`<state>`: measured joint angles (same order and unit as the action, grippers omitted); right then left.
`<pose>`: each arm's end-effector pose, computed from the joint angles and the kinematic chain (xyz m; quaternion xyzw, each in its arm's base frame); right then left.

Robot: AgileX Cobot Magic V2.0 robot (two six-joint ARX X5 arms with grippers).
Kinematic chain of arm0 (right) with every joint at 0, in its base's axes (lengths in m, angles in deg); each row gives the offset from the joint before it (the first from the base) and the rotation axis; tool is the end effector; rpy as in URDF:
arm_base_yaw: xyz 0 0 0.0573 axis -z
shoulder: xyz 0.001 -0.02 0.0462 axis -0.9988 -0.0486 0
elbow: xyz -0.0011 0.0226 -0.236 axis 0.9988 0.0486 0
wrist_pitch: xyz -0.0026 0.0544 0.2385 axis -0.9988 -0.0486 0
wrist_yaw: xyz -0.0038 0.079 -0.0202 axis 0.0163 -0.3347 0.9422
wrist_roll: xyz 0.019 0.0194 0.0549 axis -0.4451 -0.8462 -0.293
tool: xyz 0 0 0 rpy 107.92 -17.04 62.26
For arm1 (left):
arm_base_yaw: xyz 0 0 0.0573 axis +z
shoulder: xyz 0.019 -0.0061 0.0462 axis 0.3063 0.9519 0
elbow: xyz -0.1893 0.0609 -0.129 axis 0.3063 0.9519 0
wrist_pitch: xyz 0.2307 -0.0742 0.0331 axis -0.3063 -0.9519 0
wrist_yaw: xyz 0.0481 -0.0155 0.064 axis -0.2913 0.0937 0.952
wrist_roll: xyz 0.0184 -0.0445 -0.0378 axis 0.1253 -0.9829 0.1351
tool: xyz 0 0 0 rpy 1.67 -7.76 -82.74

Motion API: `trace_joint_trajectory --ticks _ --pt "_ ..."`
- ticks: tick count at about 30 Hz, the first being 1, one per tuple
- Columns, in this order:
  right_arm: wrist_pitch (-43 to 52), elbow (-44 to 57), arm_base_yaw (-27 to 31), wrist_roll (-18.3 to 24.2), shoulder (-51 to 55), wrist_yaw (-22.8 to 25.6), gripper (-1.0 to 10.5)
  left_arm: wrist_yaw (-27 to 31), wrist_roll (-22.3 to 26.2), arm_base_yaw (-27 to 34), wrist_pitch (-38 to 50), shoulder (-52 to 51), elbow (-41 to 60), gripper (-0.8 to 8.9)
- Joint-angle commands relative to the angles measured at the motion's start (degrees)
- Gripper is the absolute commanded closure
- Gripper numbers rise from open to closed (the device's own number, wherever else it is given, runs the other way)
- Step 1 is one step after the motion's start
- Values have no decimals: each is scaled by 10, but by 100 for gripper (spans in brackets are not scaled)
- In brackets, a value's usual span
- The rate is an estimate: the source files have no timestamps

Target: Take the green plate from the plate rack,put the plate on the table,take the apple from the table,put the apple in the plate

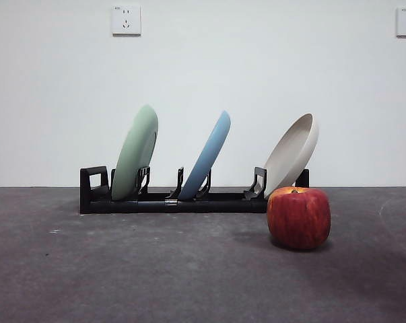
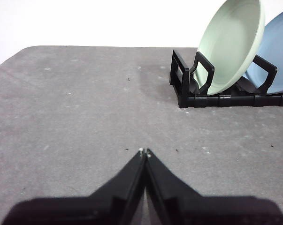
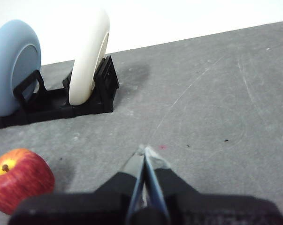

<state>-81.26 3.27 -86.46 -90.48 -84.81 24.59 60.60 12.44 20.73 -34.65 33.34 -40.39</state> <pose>0.1268 0.0017 0.1503 0.0782 0.0800 0.0264 0.9934 0.1263 0.0041 0.1491 -0.0217 0.0852 -0.0012 0.9961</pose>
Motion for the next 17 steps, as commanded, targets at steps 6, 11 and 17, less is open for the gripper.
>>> trace_joint_trajectory --ticks 6,11,17 --pt "-6 5 -1 -116 1 -2 963 -2 -39 -1 14 -1 8 818" --pt "-25 -10 -1 -165 -13 -5 963 -4 -98 -1 13 0 -2 819" --pt "-30 -54 -1 -171 -78 -57 963 -12 -103 -1 9 22 -47 819"
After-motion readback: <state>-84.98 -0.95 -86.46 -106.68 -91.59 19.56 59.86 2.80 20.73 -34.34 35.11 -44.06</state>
